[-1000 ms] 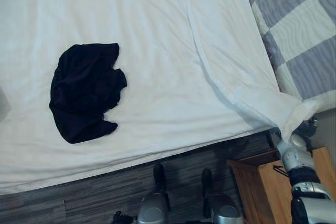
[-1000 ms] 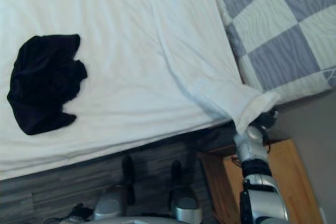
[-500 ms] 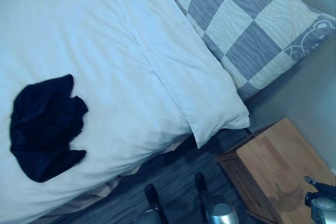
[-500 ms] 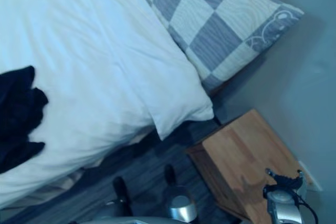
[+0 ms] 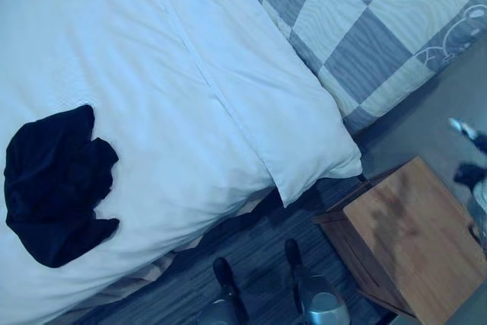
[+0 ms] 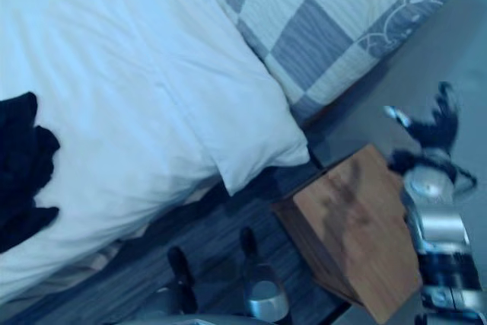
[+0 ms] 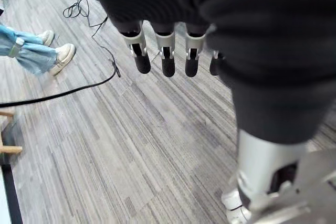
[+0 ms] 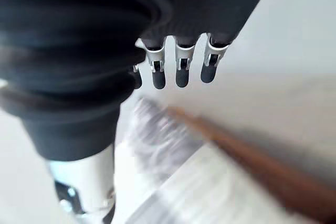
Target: Tidy up the quilt and then pick up the clothes from the bed and put them into the laundry hamper.
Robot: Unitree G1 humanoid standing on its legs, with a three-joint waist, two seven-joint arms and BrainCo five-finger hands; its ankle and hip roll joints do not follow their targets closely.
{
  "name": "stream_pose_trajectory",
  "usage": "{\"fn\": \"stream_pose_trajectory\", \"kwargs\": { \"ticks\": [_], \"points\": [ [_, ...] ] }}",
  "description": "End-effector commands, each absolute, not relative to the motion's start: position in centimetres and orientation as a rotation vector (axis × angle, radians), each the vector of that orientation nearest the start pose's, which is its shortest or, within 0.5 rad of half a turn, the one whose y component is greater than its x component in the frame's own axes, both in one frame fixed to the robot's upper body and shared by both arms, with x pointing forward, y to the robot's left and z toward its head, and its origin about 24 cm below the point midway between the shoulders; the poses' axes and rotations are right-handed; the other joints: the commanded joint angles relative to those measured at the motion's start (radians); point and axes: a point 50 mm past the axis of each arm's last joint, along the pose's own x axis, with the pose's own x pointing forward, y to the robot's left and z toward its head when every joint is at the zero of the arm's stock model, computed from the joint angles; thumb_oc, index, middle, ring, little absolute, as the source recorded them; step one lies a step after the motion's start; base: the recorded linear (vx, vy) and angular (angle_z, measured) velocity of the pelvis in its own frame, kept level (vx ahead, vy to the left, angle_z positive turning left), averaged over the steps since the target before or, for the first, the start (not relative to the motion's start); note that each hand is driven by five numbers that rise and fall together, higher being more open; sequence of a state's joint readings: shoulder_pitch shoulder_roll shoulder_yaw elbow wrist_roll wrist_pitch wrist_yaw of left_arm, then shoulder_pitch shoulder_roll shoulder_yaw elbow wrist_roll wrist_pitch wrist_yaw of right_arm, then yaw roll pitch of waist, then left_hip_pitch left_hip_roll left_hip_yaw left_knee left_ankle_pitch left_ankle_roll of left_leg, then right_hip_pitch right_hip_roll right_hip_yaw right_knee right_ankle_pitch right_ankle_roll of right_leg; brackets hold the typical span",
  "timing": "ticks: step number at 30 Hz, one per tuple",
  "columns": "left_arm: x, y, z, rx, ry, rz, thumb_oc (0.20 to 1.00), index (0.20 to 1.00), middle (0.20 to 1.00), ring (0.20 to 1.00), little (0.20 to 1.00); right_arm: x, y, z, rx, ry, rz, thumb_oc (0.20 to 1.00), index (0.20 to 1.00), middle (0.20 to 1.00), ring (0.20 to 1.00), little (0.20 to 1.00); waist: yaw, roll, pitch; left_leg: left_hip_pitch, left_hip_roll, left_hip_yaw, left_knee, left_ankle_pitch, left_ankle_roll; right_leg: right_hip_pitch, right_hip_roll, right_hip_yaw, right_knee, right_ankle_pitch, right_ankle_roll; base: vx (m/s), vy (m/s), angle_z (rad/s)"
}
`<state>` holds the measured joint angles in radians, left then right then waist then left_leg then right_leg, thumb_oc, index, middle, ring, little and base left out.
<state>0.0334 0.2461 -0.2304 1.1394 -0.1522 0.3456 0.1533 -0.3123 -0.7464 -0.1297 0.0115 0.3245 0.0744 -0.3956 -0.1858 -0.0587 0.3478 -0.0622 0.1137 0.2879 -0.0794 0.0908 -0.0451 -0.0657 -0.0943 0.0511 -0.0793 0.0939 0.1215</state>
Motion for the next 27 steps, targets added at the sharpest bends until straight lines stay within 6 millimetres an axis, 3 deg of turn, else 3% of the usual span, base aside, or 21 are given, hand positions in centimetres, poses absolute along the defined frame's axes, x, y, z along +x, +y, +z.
{"fn": "stream_pose_trajectory", "kwargs": {
  "ticks": [1,4,7,12,15,16,22,25,26,27],
  "points": [
    [6.6,25.0,-16.0,0.323,1.552,0.248,1.0,1.0,1.0,1.0,1.0,29.7,-30.2,23.1,-0.444,-0.424,-0.451,1.0,1.0,1.0,1.0,1.0,0.046,-0.025,0.016,-0.02,0.097,-0.088,0.155,-0.13,-0.034,-0.061,-0.054,-0.015,0.045,-0.004,0.067,0.05,-0.046,0.11],
    [7.9,25.4,-15.6,0.306,1.54,0.291,1.0,1.0,1.0,1.0,1.0,31.7,-28.4,26.6,-0.485,-0.472,-0.414,1.0,1.0,1.0,1.0,1.0,0.082,-0.023,0.051,-0.069,0.1,-0.112,0.175,-0.121,-0.04,-0.082,-0.054,-0.03,0.05,-0.004,0.064,0.01,-0.135,0.26],
    [9.2,26.2,-15.1,0.269,1.519,0.361,1.0,1.0,1.0,1.0,1.0,33.5,-28.1,29.9,-0.523,-0.485,-0.473,1.0,1.0,1.0,1.0,1.0,0.121,-0.024,0.095,-0.13,0.103,-0.15,0.197,-0.111,-0.046,-0.113,-0.046,-0.049,0.069,-0.01,0.056,-0.01,-0.205,0.27],
    [9.0,26.2,-15.1,0.17,1.537,0.382,1.0,1.0,1.0,1.0,1.0,34.6,-29.7,32.2,-0.591,-0.461,-0.551,1.0,1.0,1.0,1.0,1.0,0.165,-0.008,0.141,-0.205,0.097,-0.204,0.219,-0.09,-0.053,-0.162,-0.039,-0.075,0.106,-0.019,0.038,-0.02,-0.12,0.21],
    [9.8,27.0,-14.7,0.266,1.473,0.328,1.0,1.0,1.0,1.0,1.0,35.3,-30.5,32.3,-0.619,-0.412,-0.55,1.0,1.0,1.0,1.0,1.0,0.191,0.002,0.171,-0.267,0.087,-0.235,0.249,-0.08,-0.054,-0.208,-0.041,-0.095,0.136,-0.024,0.03,-0.04,-0.108,0.13],
    [9.8,27.0,-14.7,0.272,1.466,0.321,1.0,1.0,1.0,1.0,1.0,35.5,-30.6,32.1,-0.611,-0.402,-0.545,0.2,0.2,0.2,0.2,0.2,0.192,0.004,0.172,-0.276,0.087,-0.237,0.253,-0.08,-0.054,-0.215,-0.041,-0.097,0.139,-0.025,0.029,-0.03,-0.054,0.1],
    [10.2,26.3,-14.9,0.305,1.43,0.259,1.0,1.0,1.0,1.0,1.0,36.9,-29.0,29.2,-0.414,-0.351,-0.425,0.2,0.2,0.2,0.2,0.2,0.186,0.035,0.172,-0.334,0.073,-0.238,0.273,-0.078,-0.05,-0.28,-0.042,-0.099,0.163,-0.035,0.017,-0.02,0.044,0.0],
    [10.0,25.9,-15.1,0.301,1.431,0.246,1.0,1.0,1.0,1.0,1.0,36.8,-28.1,28.2,-0.405,-0.379,-0.384,0.2,0.2,0.2,0.2,0.2,0.175,0.042,0.172,-0.334,0.067,-0.228,0.272,-0.081,-0.047,-0.289,-0.042,-0.09,0.166,-0.037,0.016,-0.02,0.08,-0.1],
    [10.1,25.4,-15.2,0.312,1.423,0.225,1.0,1.0,1.0,1.0,1.0,36.4,-26.1,27.6,-0.392,-0.425,-0.311,0.2,0.2,0.2,0.2,0.2,0.163,0.05,0.172,-0.33,0.06,-0.215,0.275,-0.089,-0.042,-0.295,-0.046,-0.082,0.169,-0.038,0.017,-0.03,0.113,-0.18],
    [10.2,25.3,-15.2,0.315,1.422,0.226,1.0,1.0,1.0,1.0,1.0,36.4,-25.7,27.5,-0.392,-0.434,-0.297,0.2,0.2,0.2,0.2,0.2,0.161,0.05,0.172,-0.328,0.059,-0.213,0.274,-0.089,-0.042,-0.295,-0.046,-0.081,0.168,-0.037,0.018,-0.06,0.178,-0.18]
  ]
}}
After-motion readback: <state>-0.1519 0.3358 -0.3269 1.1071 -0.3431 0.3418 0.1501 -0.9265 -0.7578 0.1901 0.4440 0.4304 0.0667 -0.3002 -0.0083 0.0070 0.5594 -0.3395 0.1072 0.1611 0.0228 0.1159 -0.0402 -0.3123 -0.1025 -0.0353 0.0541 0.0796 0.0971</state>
